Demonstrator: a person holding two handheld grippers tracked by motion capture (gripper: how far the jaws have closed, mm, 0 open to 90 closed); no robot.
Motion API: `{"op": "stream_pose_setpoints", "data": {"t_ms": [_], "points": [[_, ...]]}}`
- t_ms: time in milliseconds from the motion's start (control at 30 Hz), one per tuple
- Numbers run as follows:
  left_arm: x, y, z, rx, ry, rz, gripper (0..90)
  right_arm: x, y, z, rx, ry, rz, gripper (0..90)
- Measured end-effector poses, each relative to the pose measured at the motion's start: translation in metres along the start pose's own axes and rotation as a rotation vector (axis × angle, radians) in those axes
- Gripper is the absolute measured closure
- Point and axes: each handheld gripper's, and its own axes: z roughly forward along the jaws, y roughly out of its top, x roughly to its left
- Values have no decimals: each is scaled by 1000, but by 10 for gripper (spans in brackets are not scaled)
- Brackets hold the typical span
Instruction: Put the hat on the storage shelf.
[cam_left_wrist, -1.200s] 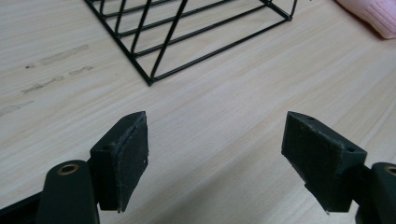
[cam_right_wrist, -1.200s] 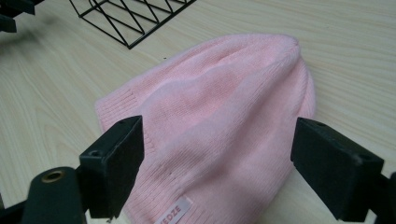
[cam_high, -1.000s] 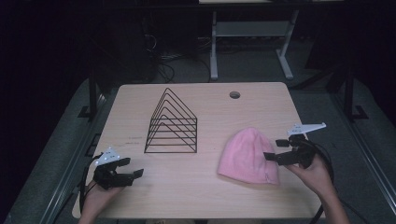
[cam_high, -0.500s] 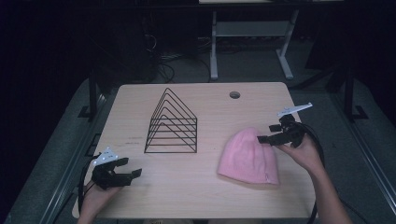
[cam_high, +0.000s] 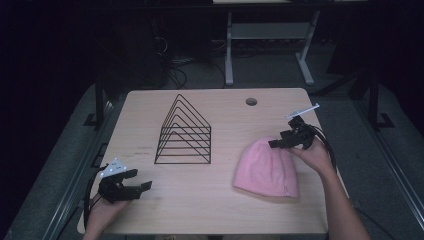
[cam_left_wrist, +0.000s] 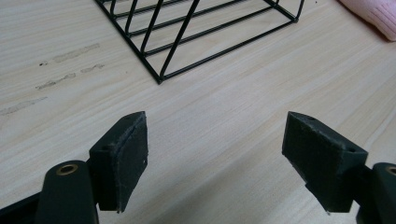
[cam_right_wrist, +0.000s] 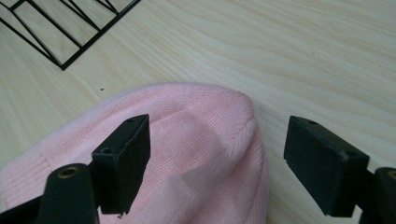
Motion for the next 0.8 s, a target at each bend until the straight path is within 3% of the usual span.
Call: {"op": "stream_pose_setpoints", "data": {"t_ms": [200, 267, 367, 400, 800], "points": [[-1, 0, 2, 9, -17, 0, 220, -6, 1, 12, 26, 4, 11, 312], [-1, 0, 2, 2, -17, -3, 220, -8, 2, 17, 28, 13, 12, 373], [-1, 0, 2, 1, -14, -3, 220, -10, 3, 21, 32, 11, 20, 385], [-2, 0, 2, 0, -14, -5, 220, -13, 2, 25, 47, 27, 41, 413], [1, 0, 1, 5, -2, 0, 221, -17, -1, 42, 78, 41, 47, 570]]}}
